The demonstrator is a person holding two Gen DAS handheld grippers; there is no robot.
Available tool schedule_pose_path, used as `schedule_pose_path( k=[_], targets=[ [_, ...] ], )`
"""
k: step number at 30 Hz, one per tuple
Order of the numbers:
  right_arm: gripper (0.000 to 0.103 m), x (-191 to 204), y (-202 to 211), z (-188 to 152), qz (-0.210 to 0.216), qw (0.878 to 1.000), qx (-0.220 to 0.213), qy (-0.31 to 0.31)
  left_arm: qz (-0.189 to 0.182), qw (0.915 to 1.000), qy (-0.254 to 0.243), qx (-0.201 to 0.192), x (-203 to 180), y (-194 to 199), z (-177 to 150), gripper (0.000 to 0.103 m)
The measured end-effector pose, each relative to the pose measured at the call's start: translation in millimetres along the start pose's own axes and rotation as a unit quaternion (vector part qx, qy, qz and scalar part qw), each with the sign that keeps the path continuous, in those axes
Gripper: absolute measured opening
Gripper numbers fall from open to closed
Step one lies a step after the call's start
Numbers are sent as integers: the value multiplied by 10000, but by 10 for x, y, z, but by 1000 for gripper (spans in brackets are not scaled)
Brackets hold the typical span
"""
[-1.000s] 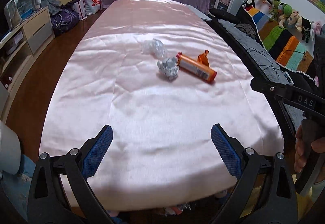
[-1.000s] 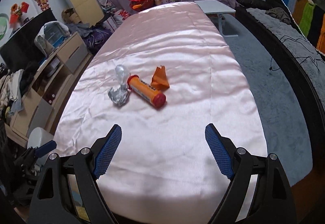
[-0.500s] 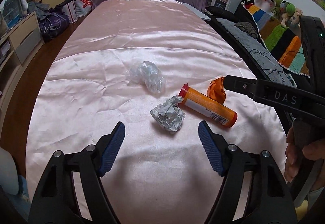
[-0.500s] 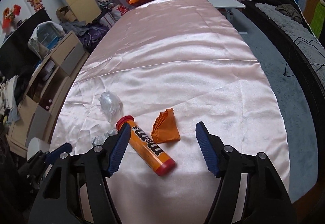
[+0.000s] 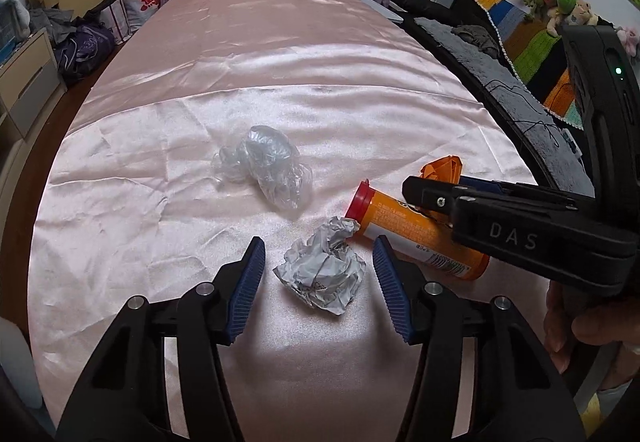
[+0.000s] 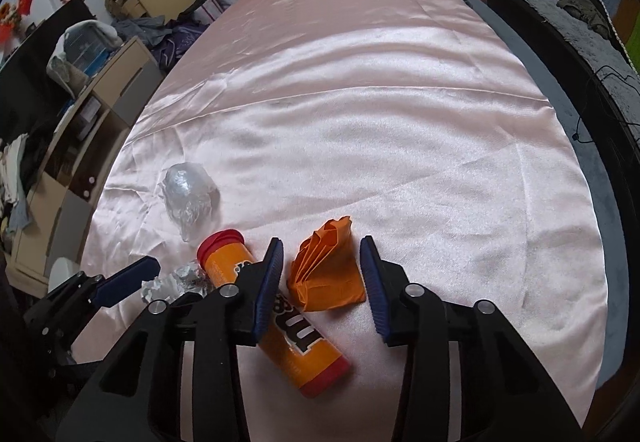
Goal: Collect trash
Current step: 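Grasp the silver foil ball with the left tool while the right tool grasps the orange paper, then lower both tools into the black bin and open them to drop the items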
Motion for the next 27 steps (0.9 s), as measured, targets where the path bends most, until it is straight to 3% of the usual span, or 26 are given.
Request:
schedule_pose_path(
  k=[2,8,17,27],
  targets=[
    [32,-15,3,5,56,10000,8,-5,-71,9999,32,106,17,-49,-10,33],
    [31,5,40,-4,-29,9998,-47,191,-96,9999,-29,21,-3,-27,31,19],
    [31,66,598,45,-73,9970,-672,368,115,9997,-61,-226,-18,401,-83,16],
    [31,319,1217,-604,185,9954,-809,483,147,9990,16,-410,-258,1116,-678,16]
  ],
)
Point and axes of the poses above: each gripper's, at about its wrist camera, not at the fingertips, and y roughly against the way its jaws point, x to its left, z to its top, the point moved 5 cm from there along -y, roughly the way its jaws point, and after that the axes turned 2 degrees about -z, right-handed, at the moved point
